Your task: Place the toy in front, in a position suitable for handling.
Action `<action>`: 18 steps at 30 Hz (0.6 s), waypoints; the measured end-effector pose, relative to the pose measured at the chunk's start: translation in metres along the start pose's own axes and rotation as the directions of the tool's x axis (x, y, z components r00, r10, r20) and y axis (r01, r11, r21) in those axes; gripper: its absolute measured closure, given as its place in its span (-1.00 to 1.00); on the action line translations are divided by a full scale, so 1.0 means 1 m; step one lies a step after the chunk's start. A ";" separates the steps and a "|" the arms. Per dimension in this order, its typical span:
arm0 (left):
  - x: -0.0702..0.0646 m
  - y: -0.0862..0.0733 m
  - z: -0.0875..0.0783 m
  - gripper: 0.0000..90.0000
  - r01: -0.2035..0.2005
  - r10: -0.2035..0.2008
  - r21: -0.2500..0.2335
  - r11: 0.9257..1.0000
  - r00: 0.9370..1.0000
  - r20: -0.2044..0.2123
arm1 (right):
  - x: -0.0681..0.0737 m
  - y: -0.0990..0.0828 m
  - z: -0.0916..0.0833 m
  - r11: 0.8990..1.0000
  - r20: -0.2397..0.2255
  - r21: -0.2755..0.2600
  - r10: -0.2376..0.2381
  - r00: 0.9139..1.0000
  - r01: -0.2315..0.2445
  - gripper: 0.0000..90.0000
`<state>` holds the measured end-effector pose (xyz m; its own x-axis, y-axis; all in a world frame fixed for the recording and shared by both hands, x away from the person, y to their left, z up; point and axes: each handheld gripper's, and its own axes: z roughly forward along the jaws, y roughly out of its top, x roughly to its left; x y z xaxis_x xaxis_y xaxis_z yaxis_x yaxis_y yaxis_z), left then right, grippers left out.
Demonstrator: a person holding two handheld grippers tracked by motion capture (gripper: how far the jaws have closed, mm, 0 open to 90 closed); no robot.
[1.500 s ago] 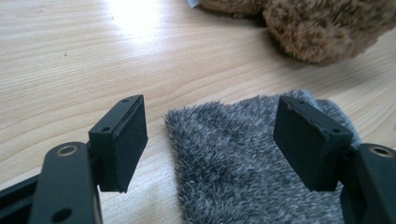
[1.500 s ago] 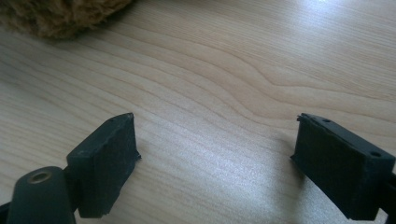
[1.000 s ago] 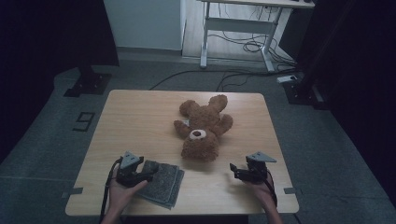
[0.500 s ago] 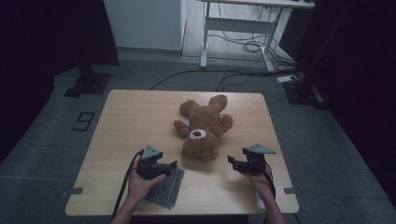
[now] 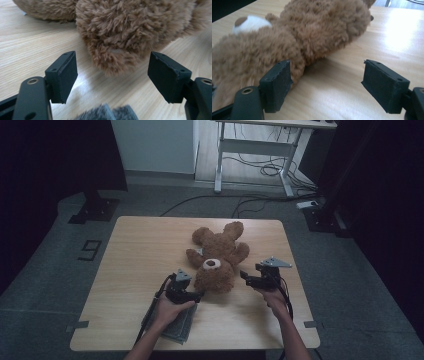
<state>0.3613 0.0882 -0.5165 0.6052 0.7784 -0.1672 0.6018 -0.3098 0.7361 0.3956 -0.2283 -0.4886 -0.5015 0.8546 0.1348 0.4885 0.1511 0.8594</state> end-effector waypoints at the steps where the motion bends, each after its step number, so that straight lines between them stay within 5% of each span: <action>1: 0.000 0.000 0.000 -0.44 0.000 0.000 0.000 1.000 1.000 0.000 | 0.000 0.003 0.002 1.000 0.001 0.001 -0.001 1.000 0.001 -0.50; 18: -0.002 0.001 0.011 -0.25 0.008 -0.008 -0.015 1.000 1.000 0.005 | -0.013 0.028 0.036 1.000 0.017 -0.003 0.025 1.000 -0.025 -0.61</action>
<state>0.3666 0.0803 -0.5222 0.6028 0.7780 -0.1768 0.5989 -0.2948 0.7446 0.4413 -0.2176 -0.4844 -0.4773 0.8662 0.1478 0.4988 0.1285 0.8572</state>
